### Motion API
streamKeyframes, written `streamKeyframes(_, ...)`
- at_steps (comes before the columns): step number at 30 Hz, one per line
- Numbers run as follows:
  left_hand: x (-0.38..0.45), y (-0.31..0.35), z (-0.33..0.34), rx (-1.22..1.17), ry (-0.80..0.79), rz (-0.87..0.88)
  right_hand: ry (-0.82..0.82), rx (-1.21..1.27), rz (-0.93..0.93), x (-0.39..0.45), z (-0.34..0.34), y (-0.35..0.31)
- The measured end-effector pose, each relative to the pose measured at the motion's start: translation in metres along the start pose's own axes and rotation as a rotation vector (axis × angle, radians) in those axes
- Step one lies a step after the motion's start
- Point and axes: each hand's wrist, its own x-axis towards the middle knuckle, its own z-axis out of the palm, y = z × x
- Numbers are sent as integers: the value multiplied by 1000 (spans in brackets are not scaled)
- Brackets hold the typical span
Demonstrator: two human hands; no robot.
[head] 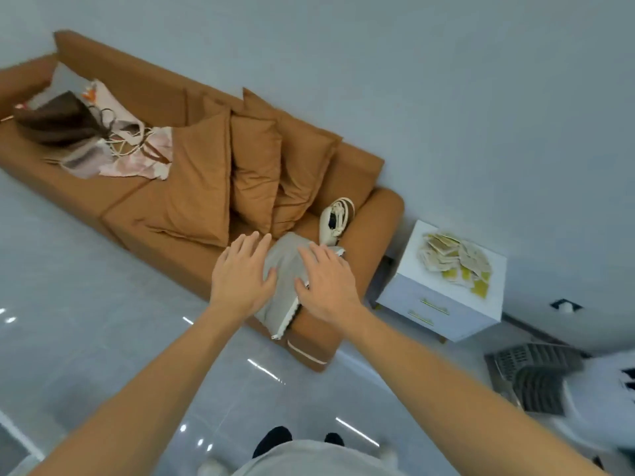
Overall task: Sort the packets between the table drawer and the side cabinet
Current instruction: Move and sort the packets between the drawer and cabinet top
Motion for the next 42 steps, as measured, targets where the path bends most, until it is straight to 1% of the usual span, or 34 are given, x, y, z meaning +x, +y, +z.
streamKeyframes(6,75,209,71,-119,-110,176,-34,-28,245,-60,-64,212)
streamKeyframes(8,95,262,89,-130,-157,225,-49,-49,311,-72,-80,272)
streamKeyframes(11,126,315,113,-106,-202,301,-76,-25,414,-73,-94,344)
streamKeyframes(16,203,368,164,-81,-287,384,-105,20,562,-42,-86,444)
streamKeyframes(22,320,432,276,-92,-456,480,-128,65,769,2,-49,582)
streamKeyframes(26,383,467,351,-80,-533,529,-156,101,845,31,-12,669)
streamKeyframes(30,436,497,437,-100,-573,553,-188,151,877,62,44,747)
streamKeyframes(36,499,530,572,-42,-663,556,-234,171,900,100,139,845)
streamKeyframes(39,520,546,616,10,-688,553,-232,169,911,113,170,879)
streamKeyframes(42,532,557,647,10,-749,505,-238,239,933,122,192,900)
